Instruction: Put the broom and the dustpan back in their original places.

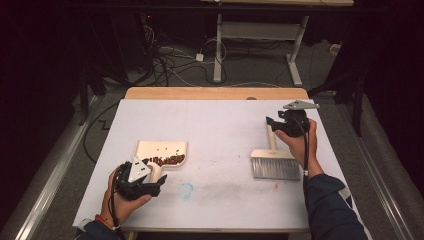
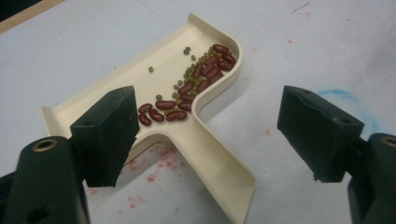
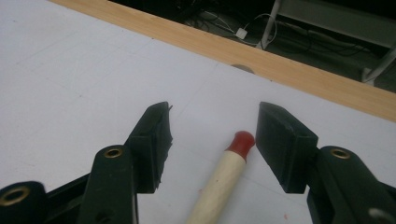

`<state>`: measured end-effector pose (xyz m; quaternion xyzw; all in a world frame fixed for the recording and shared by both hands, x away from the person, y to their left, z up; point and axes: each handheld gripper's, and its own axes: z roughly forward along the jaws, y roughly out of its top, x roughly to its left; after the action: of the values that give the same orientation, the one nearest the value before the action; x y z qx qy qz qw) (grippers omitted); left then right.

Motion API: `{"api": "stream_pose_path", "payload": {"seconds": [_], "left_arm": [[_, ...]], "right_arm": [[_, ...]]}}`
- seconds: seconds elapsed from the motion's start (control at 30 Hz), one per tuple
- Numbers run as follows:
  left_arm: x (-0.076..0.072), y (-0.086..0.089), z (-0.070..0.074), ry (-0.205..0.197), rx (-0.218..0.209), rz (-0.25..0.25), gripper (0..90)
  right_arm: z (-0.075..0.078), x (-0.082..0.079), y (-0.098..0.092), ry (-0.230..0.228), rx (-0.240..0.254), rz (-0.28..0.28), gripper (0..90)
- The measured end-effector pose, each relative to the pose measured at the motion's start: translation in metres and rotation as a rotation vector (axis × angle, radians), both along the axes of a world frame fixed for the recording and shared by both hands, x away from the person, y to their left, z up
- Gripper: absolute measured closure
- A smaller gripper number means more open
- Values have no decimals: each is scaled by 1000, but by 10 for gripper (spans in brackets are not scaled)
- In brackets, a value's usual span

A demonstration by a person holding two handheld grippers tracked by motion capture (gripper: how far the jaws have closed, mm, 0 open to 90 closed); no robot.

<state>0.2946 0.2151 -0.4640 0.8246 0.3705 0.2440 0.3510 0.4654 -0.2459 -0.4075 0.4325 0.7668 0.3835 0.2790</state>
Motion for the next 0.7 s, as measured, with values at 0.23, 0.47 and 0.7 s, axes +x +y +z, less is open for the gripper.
{"api": "stream_pose_path", "payload": {"seconds": [0.23, 0.47, 0.7], "left_arm": [[-1, 0, -4, 12, 9, -12, 208], [-2, -1, -5, 11, 10, -13, 209], [-7, -7, -8, 15, 24, -37, 209]], "right_arm": [[0, -7, -3, -49, 20, -31, 362], [3, -15, 2, -105, 11, -80, 219], [7, -19, 1, -109, 70, -52, 161]]}}
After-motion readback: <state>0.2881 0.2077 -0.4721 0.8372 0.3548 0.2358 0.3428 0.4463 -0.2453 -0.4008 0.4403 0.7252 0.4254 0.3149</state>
